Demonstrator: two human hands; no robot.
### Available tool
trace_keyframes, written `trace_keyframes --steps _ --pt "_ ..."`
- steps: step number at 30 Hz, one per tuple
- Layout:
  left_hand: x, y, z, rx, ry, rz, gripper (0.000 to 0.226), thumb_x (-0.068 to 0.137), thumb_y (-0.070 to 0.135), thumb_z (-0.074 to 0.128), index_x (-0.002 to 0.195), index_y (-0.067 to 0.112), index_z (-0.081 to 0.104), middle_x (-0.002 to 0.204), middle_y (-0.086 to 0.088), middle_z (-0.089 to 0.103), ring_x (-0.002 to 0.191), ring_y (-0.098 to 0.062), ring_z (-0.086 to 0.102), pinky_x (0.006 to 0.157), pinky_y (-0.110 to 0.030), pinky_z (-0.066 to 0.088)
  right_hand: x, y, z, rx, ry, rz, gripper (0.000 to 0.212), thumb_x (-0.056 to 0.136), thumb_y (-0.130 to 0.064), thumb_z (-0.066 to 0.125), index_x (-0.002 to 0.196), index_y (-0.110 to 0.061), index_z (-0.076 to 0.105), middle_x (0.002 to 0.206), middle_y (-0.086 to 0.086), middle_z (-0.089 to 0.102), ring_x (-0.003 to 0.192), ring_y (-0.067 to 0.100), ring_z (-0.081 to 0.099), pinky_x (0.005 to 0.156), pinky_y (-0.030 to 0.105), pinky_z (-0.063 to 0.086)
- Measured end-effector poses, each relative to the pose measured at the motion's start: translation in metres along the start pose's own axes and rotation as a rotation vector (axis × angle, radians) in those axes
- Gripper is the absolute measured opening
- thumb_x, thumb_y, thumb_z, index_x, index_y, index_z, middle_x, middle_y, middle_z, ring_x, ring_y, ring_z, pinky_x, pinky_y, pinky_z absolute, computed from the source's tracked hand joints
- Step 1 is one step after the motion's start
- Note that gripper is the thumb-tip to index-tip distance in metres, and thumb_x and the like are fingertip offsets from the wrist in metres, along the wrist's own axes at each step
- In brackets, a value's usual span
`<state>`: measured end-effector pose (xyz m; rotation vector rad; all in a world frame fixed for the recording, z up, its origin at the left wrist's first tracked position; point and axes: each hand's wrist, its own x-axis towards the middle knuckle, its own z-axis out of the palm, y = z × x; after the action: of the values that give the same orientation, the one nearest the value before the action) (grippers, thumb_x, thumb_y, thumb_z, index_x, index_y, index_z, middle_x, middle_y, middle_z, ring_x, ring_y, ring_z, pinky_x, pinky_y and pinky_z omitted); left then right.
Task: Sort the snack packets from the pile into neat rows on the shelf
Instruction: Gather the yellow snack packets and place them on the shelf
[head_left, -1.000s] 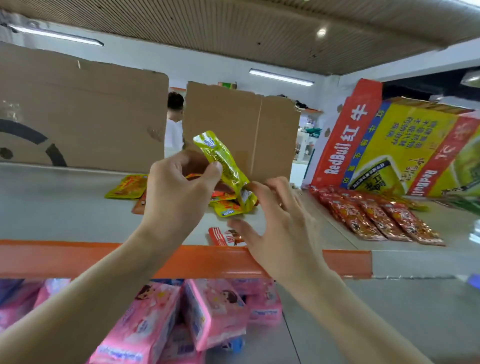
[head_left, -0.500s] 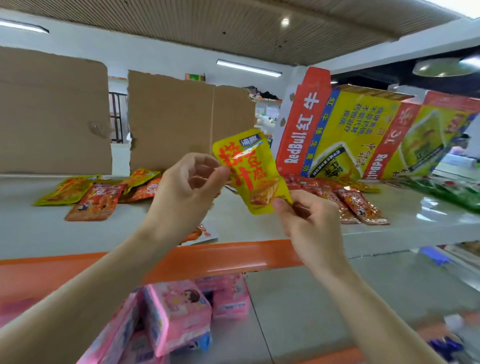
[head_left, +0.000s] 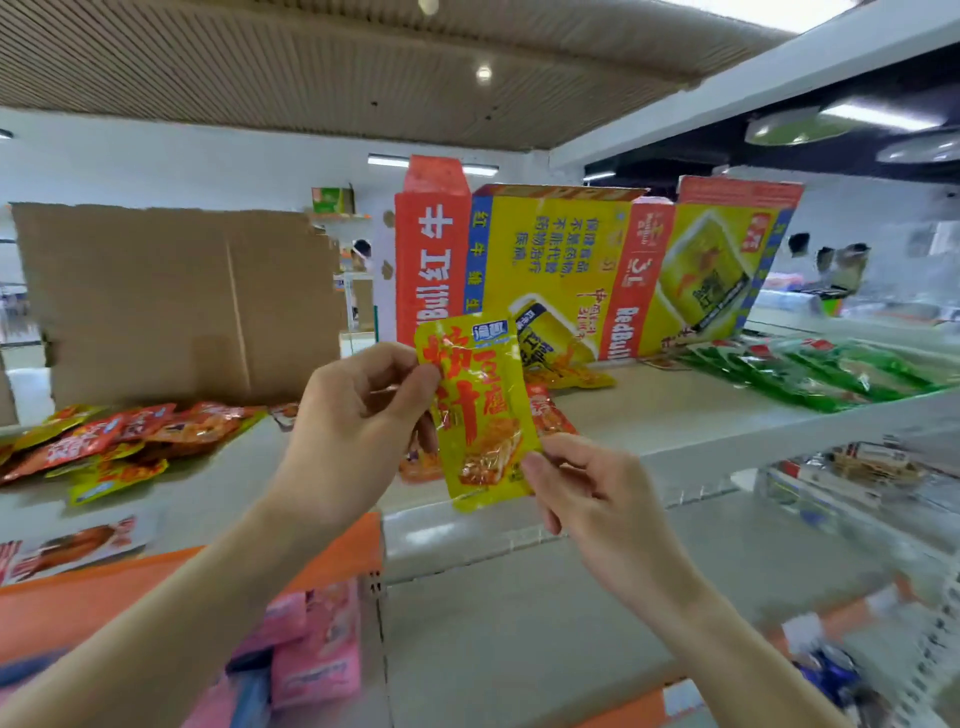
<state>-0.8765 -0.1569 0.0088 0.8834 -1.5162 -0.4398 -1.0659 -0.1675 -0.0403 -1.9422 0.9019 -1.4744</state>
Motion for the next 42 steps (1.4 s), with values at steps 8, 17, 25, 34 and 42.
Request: trace_keyframes --steps 8,17,25,34,42 --pt "0.009 0.003 0.148 0.015 -0.204 0.022 0.023 0.098 0.017 0.059 0.075 0.010 0.058 0.056 -0.004 0.056 0.052 -0.019 0.060 0.055 -0.031 0.044 -0.032 0.046 -0.134 -0.087 0.044 0.073 0.048 0.094 -0.013 0.060 0.059 -0.045 0.065 0.048 -0.008 0.042 0.050 0.007 0.036 0.050 0.028 0.028" --pt "0.016 0.009 0.249 0.087 -0.293 0.033 0.022 0.097 0.017 0.059 0.079 0.004 0.059 0.057 -0.006 0.062 0.041 -0.005 0.049 0.048 -0.016 0.035 -0.045 0.083 -0.227 -0.153 0.135 0.119 0.024 0.079 -0.036 0.057 0.057 -0.041 0.064 0.048 -0.002 0.049 0.047 0.005 0.039 0.046 0.019 0.027" --pt "0.043 -0.011 0.249 0.170 -0.298 0.077 0.025 0.096 0.018 0.062 0.073 0.009 0.059 0.061 -0.001 0.060 0.056 -0.022 0.056 0.057 -0.036 0.048 -0.025 0.120 -0.216 -0.122 0.204 0.066 0.017 0.084 -0.038 0.068 0.069 -0.031 0.071 0.052 -0.008 0.050 0.049 0.010 0.043 0.048 0.023 0.032" --pt "0.117 -0.012 0.227 0.111 -0.260 0.055 0.027 0.097 0.020 0.061 0.077 0.003 0.061 0.056 -0.003 0.057 0.044 -0.006 0.053 0.048 -0.018 0.043 0.050 0.106 -0.212 -0.107 0.207 0.011 0.014 0.089 -0.036 0.069 0.077 -0.029 0.071 0.050 0.008 0.051 0.043 0.009 0.041 0.041 0.026 0.031" --pt "0.152 -0.035 0.212 0.141 -0.183 0.026 0.028 0.095 0.022 0.065 0.068 0.014 0.063 0.049 0.005 0.058 0.039 -0.003 0.052 0.044 -0.013 0.038 0.103 0.120 -0.202 -0.156 0.111 -0.054 0.027 0.093 -0.024 0.064 0.066 -0.021 0.063 0.054 0.017 0.048 0.048 0.016 0.042 0.048 0.033 0.033"
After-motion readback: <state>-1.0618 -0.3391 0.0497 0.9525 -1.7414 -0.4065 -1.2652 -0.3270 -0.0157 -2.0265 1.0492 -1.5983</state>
